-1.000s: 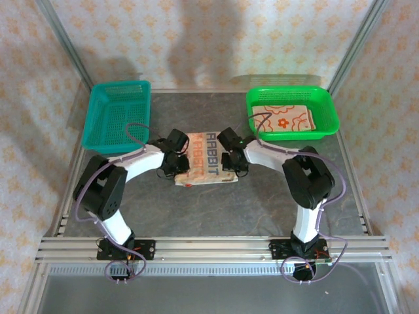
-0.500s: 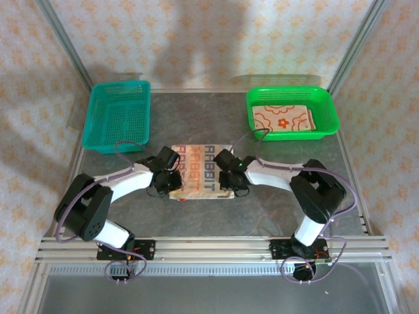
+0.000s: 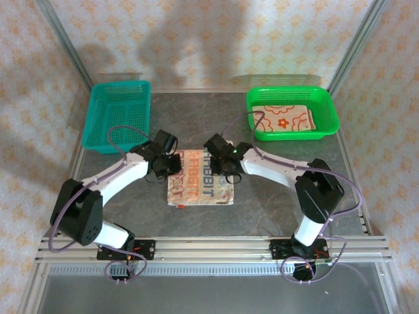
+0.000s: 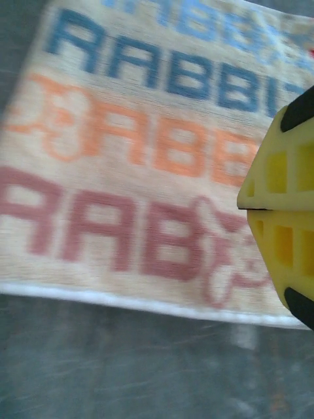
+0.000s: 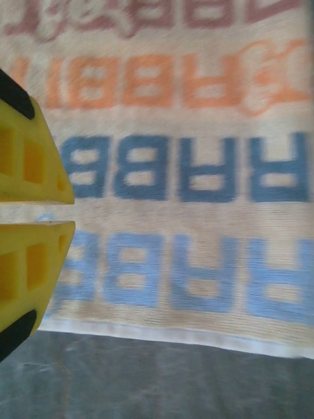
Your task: Fold and stack the towels
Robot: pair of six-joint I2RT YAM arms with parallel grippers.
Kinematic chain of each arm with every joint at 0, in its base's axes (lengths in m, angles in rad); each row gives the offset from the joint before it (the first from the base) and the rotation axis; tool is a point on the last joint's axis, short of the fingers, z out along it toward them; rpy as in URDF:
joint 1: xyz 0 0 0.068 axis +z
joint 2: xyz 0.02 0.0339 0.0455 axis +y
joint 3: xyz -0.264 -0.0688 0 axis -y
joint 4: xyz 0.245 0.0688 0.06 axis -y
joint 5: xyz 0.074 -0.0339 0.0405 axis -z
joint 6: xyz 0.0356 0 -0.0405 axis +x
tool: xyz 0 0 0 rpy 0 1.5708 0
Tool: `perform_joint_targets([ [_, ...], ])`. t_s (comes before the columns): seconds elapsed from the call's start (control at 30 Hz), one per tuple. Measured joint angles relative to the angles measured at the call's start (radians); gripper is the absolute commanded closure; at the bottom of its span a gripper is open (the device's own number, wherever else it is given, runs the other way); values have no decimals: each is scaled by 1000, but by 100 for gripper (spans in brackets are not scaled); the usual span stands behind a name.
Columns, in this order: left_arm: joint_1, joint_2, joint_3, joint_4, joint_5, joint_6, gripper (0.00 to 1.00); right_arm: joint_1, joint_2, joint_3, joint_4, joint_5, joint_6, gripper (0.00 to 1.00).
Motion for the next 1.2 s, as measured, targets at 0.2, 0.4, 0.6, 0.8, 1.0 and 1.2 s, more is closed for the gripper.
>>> perform_joint_targets([
  [0.2,85,193,138,14,-37,63,100,-102,146,135,-15,9,-68,100],
  [0.4,106,324,241,15,-62,120,100,-178,256,220,-19,8,-102,100],
  [0.6,110,399,299,16,-82,143,100,-218,318,244,-23,4,-117,100],
  [0.8,110,437,298,15,-107,160,100,-233,356,250,-16,3,-133,100],
  [1.0,110,449,298,16,-108,160,100,-240,356,251,-11,-4,-155,97],
  [1.2,114,419,305,-3,-112,161,71,-241,354,266,-27,1,-159,82],
])
